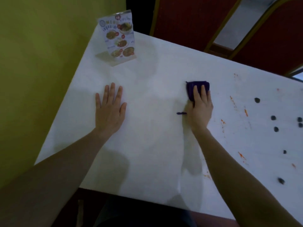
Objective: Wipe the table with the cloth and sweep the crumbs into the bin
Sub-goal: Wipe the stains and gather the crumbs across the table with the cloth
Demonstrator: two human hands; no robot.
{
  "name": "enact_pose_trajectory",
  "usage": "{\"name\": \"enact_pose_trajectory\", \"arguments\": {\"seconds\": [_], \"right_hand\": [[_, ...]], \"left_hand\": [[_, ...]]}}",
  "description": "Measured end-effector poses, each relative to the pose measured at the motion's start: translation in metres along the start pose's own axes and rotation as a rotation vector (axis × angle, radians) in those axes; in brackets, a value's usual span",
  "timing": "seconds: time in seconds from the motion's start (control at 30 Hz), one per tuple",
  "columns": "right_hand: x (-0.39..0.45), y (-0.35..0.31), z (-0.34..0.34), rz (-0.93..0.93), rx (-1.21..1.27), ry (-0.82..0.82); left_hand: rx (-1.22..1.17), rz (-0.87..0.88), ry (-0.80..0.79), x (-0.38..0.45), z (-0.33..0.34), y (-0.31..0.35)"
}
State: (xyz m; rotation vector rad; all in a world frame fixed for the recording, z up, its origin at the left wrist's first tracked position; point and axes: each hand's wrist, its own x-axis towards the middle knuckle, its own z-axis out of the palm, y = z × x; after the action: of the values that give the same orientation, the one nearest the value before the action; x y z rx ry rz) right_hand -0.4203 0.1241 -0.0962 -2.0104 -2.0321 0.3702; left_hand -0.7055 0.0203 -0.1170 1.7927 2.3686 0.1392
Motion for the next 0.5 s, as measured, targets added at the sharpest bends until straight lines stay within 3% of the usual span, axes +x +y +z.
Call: {"name": "enact_pose_trajectory", "arguments": {"seconds": [0.07, 0.23, 0.5], "right_hand": [[-0.005, -0.025, 0.009, 0.021, 0.009, 0.006], [-0.091, -0.048, 0.023, -0.204, 0.009, -0.044], [-0.225, 0.017, -0.008, -0.221, -0.059, -0.067]], "left_hand": [[-0.011, 0.047, 0.002, -0.004, -0.001, 0.006], [-0.07, 0.171, -0.026, -0.029, 0.003, 0.036], [-0.046, 0.403, -0.095, -0.067, 0.018, 0.079]]}}
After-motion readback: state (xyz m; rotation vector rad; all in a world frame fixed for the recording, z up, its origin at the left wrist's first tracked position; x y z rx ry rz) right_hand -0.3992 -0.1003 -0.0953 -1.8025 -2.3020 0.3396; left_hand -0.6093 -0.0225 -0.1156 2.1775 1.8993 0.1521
